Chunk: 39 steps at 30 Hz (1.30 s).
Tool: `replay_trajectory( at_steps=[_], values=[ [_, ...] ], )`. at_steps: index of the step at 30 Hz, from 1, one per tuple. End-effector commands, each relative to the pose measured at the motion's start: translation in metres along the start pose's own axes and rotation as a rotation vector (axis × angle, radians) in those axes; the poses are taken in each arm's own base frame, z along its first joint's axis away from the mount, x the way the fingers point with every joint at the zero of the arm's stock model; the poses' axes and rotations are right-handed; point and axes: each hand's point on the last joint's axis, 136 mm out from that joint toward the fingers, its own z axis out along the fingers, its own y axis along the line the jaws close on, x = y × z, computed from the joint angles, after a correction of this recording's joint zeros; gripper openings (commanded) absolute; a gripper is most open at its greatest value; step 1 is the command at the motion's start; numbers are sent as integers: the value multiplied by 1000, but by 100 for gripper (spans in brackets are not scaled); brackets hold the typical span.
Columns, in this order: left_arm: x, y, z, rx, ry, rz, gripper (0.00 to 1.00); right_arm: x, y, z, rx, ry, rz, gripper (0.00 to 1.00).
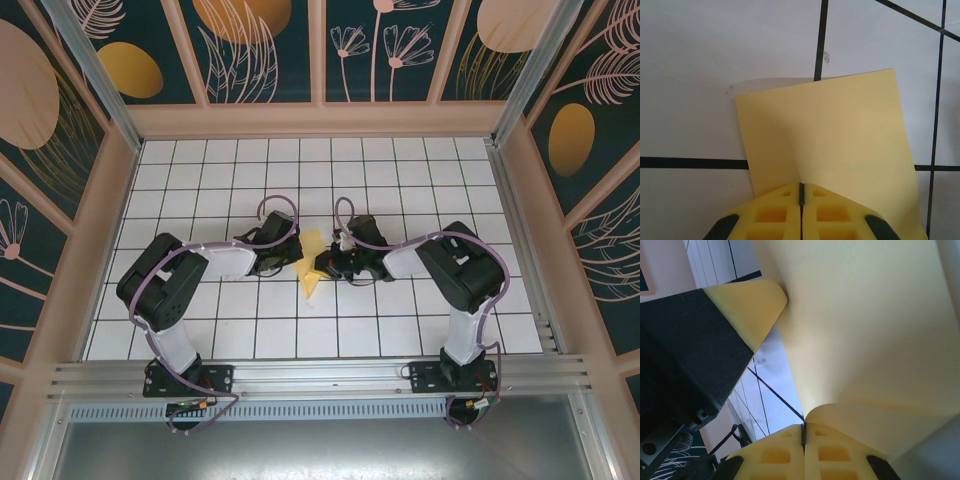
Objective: Fold a paper plane with a square sheet of paper (pick it up from the middle)
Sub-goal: Third fold the triangle at the center of the table.
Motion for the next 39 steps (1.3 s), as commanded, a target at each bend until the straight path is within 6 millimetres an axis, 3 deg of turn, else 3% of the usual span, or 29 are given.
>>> replay_trajectory(
  at_steps=[1,19,39],
  values=[
    [18,13,8,-39,66,8,8,-4,13,7,-30,5,-48,2],
    [20,12,9,-32,74,10,8,-3,0,14,39,21,-68,2],
    [21,12,8,-27,78,11,8,-7,1,19,38,23,-86,3]
  ],
)
